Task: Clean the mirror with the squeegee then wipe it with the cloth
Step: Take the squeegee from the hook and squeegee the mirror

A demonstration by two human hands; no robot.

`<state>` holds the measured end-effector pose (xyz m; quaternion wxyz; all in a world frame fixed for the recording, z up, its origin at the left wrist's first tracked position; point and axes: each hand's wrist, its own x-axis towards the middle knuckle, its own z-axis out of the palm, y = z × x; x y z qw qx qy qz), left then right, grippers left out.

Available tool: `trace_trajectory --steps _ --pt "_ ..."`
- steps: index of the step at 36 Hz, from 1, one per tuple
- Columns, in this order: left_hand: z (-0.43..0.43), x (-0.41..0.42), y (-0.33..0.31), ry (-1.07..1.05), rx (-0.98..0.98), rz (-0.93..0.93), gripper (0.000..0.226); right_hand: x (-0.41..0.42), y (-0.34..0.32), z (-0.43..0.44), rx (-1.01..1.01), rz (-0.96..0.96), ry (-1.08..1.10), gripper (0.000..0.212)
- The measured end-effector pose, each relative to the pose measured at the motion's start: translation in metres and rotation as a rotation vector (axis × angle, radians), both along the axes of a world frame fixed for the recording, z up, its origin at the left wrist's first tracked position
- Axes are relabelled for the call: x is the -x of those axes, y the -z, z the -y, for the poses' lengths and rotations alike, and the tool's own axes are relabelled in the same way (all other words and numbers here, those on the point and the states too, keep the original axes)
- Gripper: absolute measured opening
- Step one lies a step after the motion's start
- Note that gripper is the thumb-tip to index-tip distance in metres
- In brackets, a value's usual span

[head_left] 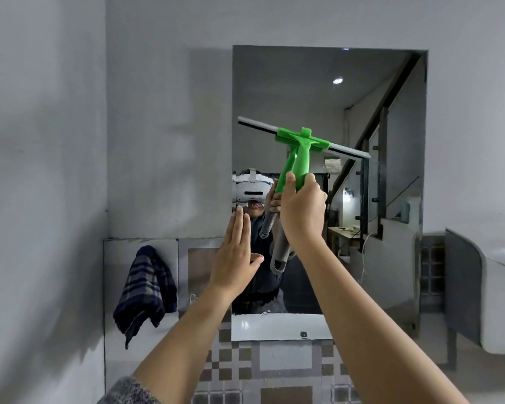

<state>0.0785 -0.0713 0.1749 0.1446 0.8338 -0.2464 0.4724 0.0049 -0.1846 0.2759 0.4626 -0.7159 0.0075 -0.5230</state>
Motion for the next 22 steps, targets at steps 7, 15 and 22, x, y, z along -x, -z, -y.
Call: trace_trajectory --steps 7,15,22 --pt "-0.001 -0.004 0.001 0.043 0.014 -0.006 0.095 -0.004 0.014 0.007 0.228 -0.015 0.103 0.031" --pt "0.000 -0.006 0.003 0.058 0.033 -0.006 0.098 0.000 0.016 0.037 0.446 -0.024 0.205 0.029" --pt "0.002 -0.005 0.003 0.022 0.027 -0.006 0.100 0.003 0.008 0.058 0.554 -0.015 0.241 0.039"
